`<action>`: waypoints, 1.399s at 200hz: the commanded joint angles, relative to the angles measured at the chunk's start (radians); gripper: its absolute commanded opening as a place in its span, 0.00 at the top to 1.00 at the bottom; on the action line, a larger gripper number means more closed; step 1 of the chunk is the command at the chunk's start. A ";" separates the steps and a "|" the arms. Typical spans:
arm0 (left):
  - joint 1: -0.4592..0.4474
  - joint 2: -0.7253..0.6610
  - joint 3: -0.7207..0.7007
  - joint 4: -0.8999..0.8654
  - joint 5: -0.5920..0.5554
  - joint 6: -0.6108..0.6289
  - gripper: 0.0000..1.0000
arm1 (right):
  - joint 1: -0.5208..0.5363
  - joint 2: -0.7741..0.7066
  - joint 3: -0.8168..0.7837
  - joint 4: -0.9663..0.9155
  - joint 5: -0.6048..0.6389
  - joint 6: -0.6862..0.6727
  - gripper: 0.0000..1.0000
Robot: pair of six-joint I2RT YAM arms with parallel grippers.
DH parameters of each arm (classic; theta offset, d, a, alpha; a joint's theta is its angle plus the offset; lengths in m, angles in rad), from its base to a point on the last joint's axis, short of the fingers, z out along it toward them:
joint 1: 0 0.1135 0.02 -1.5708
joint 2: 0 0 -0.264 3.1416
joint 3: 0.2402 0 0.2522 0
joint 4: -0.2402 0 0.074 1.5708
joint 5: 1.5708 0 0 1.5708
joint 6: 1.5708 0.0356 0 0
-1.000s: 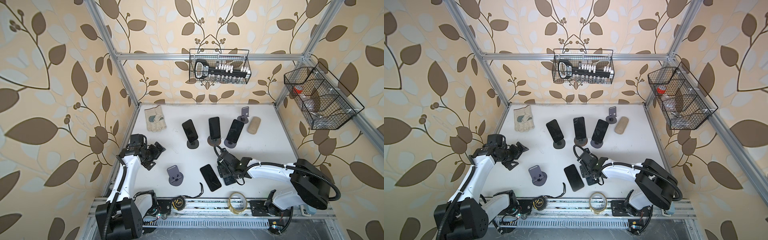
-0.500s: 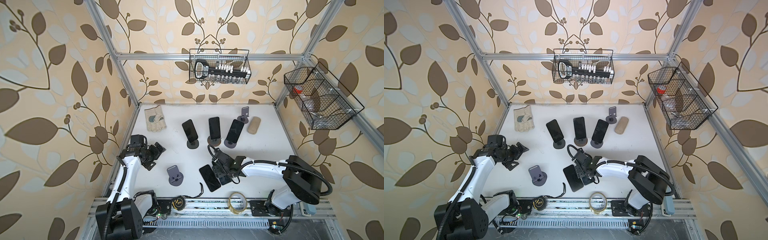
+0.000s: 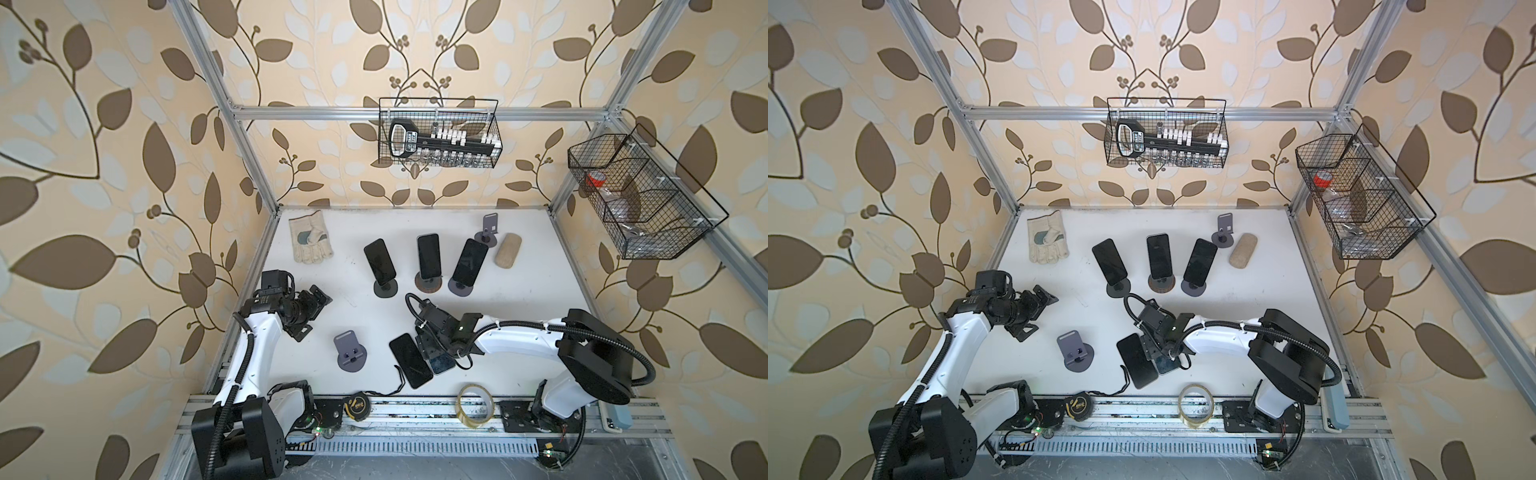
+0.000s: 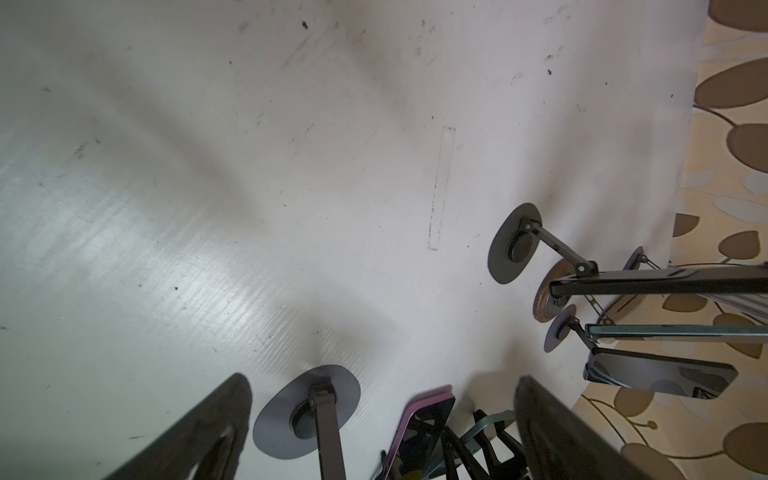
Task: Remove the phone from the phone stand
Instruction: Move the phone to the bottom-center of the table, then place the phone at the bottom-center of the table.
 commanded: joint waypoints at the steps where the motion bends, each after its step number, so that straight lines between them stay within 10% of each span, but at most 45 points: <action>1: 0.002 -0.008 -0.004 0.005 0.024 0.017 0.01 | -0.036 0.001 -0.011 -0.061 -0.018 -0.024 0.24; 280: 0.002 -0.012 0.004 -0.012 0.016 0.017 0.01 | 0.012 0.042 0.014 -0.063 -0.017 -0.097 0.22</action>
